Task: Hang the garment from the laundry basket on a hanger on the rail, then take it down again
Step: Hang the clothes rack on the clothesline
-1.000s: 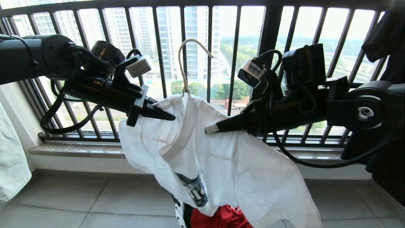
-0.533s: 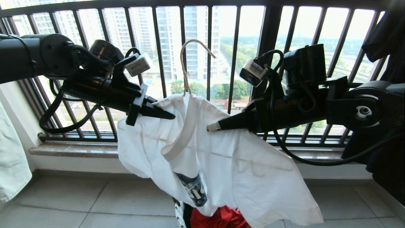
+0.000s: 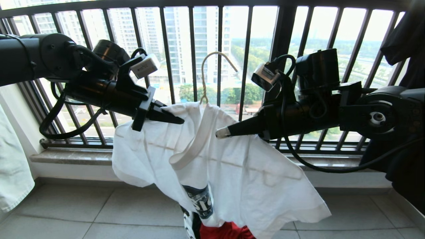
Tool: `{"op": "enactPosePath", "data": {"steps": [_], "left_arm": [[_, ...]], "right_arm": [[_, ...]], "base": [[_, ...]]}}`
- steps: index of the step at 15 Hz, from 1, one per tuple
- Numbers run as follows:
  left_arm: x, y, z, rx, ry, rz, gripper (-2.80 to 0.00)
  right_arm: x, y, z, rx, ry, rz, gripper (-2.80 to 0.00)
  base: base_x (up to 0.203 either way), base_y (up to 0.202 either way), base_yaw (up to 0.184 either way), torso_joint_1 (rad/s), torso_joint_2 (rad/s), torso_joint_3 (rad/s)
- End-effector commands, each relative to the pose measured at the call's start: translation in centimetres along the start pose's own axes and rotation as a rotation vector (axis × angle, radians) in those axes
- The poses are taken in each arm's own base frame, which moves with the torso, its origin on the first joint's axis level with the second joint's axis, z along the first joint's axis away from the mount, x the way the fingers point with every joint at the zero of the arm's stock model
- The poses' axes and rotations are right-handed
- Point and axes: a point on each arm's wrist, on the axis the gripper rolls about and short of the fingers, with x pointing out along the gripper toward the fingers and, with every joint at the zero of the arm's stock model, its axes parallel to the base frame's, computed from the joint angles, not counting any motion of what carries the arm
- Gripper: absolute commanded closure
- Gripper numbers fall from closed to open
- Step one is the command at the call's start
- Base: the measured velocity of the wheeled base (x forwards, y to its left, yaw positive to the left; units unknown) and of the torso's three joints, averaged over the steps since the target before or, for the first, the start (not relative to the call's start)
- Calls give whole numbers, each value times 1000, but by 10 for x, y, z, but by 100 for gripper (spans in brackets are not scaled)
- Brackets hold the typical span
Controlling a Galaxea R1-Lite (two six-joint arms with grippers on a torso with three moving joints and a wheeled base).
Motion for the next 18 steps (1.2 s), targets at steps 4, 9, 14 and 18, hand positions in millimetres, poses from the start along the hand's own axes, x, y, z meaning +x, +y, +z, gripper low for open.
{"op": "enactPosePath", "data": {"steps": [4,9,14,18], "left_arm": [[-9,-5,6,12,-8,14,0],[-11,-7,8,20,-10,19,0],[-15,-7,9,16,-10,30,0],[-24,-10,12,-18,-16,52,0]], "right_arm": [[-18,-18,12,-6,-58,-91,-280],[-33,-31,22,-11,-100,-145,-280],[-53,-38,31,-22,-148,-213,-280],[-68,-43,36,-27,-183,-264,-280]], "base": [[0,0,0,0,0,0],[0,0,0,0,0,0],[0,0,0,0,0,0],[0,0,0,0,0,0]]}}
